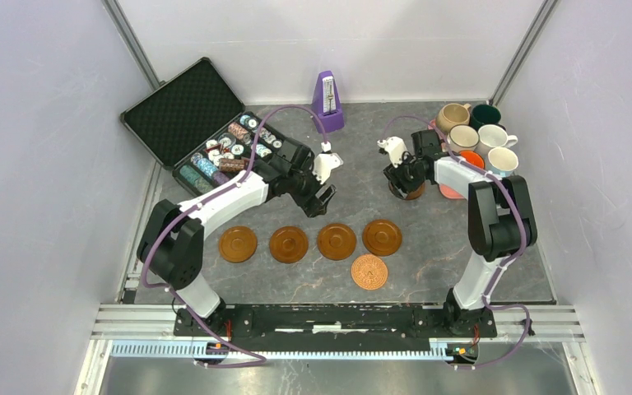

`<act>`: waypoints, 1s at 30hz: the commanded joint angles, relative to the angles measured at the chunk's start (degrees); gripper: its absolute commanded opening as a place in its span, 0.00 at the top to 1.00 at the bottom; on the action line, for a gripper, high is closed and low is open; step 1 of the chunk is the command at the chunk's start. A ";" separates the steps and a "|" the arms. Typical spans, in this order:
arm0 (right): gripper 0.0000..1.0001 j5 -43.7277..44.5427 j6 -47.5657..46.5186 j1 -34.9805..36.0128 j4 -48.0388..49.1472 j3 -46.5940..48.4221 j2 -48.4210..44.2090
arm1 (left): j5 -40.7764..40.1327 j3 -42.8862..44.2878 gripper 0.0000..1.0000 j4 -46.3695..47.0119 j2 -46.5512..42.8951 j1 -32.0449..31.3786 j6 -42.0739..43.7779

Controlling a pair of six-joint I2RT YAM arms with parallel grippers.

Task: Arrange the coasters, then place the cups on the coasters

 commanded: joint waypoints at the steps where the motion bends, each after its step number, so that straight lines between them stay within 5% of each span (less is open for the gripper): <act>1: 0.46 0.10 0.70 -1.22 -3.24 2.44 1.63 | 0.28 1.98 0.15 0.31 -0.29 0.47 -2.25; 10: 0.52 -3.91 -0.49 -2.13 -9.11 -5.38 -1.73 | 0.50 2.24 0.15 0.08 -0.18 1.44 -1.53; 22: 0.54 -1.75 -3.71 -4.86 -13.34 -24.34 -17.40 | 0.85 1.17 0.15 -0.17 -1.66 1.98 -0.92; 30: 0.55 1.11 -11.33 -8.96 -19.40 -24.89 -22.72 | 1.73 -0.96 0.15 0.27 -2.94 2.06 0.51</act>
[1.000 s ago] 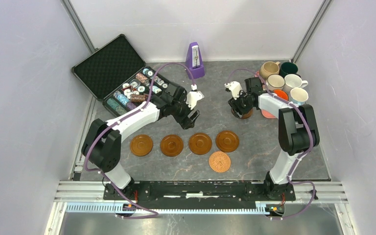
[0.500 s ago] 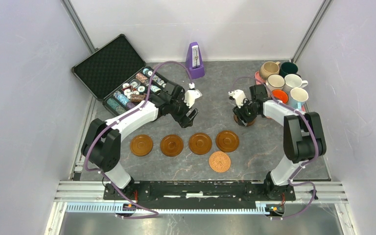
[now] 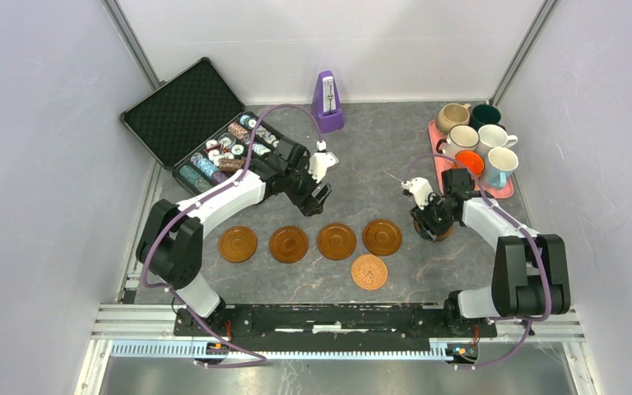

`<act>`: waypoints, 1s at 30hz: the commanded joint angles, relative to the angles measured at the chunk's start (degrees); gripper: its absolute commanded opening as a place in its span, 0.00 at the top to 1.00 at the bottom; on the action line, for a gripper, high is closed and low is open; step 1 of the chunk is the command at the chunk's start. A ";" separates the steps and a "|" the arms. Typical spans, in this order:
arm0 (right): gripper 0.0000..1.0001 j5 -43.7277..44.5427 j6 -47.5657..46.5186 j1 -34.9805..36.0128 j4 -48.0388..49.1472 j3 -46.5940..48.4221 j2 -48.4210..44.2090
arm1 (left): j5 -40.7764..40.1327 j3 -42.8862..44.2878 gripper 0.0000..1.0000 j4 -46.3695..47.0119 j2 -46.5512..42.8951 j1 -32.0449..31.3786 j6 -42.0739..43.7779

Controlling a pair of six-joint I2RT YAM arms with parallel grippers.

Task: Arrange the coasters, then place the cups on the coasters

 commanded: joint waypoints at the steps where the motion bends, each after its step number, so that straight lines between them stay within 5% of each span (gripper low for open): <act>1: 0.55 2.50 -5.58 -1.27 -10.80 -0.92 -0.02 | 1.55 -0.81 0.15 0.90 -3.04 0.32 0.88; 22: 0.53 -2.65 -17.29 -0.68 -21.09 -0.74 -1.38 | 1.34 -3.54 0.15 1.87 -5.24 0.32 1.24; 30: 0.36 -3.36 -17.59 -0.48 -23.43 4.91 -3.54 | -0.42 -3.84 0.09 1.80 -6.94 0.40 0.31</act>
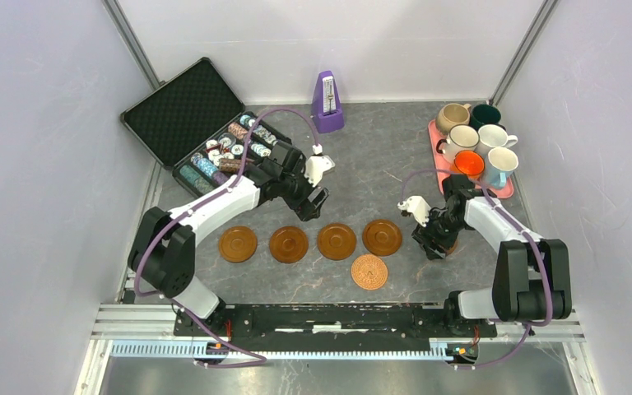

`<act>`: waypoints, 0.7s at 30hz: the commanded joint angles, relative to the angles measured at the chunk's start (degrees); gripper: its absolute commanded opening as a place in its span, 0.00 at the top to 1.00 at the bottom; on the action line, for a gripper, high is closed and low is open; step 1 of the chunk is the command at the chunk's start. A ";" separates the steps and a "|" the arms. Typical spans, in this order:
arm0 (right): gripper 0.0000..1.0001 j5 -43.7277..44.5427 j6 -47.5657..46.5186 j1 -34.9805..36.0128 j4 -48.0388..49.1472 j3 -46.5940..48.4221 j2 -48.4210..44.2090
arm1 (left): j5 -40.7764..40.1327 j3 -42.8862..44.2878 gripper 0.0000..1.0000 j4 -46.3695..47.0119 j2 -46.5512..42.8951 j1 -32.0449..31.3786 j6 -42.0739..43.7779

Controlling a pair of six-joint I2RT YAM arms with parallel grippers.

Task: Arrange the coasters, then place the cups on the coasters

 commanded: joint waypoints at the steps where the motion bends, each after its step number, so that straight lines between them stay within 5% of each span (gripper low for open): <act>1: 0.32 -2.87 -1.18 0.39 -7.09 5.25 -2.37 | -0.33 -0.34 0.07 1.14 -3.79 0.40 0.17; 5: 0.29 -5.94 -1.32 3.28 -7.66 8.95 -4.72 | -0.42 -1.00 0.01 0.74 -5.28 0.87 -0.88; 21: 0.47 -7.47 5.13 35.99 7.13 4.13 -2.59 | 1.89 -0.78 0.02 -1.99 -8.19 6.12 -4.41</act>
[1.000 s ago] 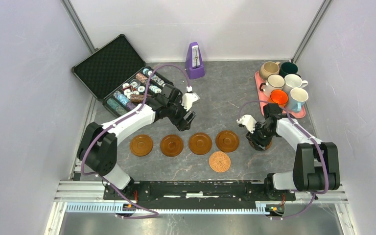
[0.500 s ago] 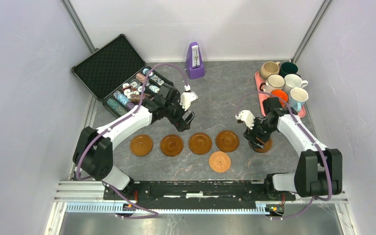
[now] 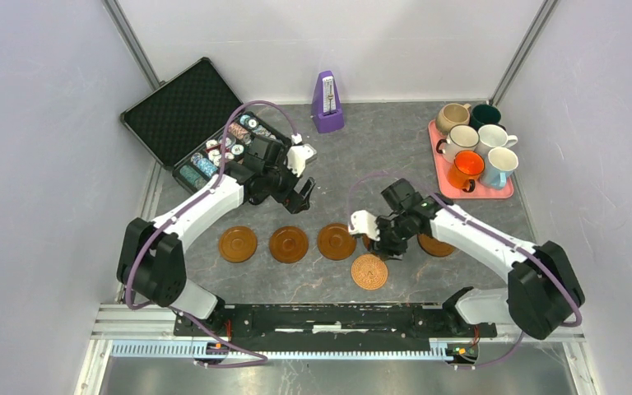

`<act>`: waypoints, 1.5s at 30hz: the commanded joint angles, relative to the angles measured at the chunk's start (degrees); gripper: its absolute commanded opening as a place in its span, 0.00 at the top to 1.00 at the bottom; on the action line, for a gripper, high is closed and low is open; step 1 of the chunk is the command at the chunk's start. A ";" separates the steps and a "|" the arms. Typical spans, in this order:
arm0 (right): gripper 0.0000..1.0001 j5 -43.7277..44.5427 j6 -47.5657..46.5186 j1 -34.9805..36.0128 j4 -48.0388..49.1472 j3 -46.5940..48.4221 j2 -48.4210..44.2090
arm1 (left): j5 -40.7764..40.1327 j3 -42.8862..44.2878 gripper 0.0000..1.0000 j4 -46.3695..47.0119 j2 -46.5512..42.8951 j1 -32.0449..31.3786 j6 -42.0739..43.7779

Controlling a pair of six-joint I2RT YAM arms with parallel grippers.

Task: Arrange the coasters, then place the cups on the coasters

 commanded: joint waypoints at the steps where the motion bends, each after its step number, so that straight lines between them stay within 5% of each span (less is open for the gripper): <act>1: 0.47 0.10 -0.19 7.00 4.51 -0.98 2.38 | 0.69 -0.28 0.02 -0.80 -4.00 0.11 -1.70; 10: 0.52 5.35 0.38 14.32 7.40 -0.59 11.28 | -0.79 -3.15 0.03 -1.98 -7.61 0.11 -0.74; 19: 0.61 10.11 -9.87 13.45 -5.09 -7.75 9.14 | -0.99 -4.27 0.03 -1.65 -7.80 0.13 -0.62; 31: 0.61 14.47 -19.58 -0.89 -20.73 -10.80 4.12 | 0.50 -4.79 0.03 0.86 -6.79 0.17 -0.91; 45: 0.60 23.19 -23.42 -16.60 -22.57 -14.69 -0.47 | 1.83 -3.75 0.03 2.10 -5.18 0.15 -0.12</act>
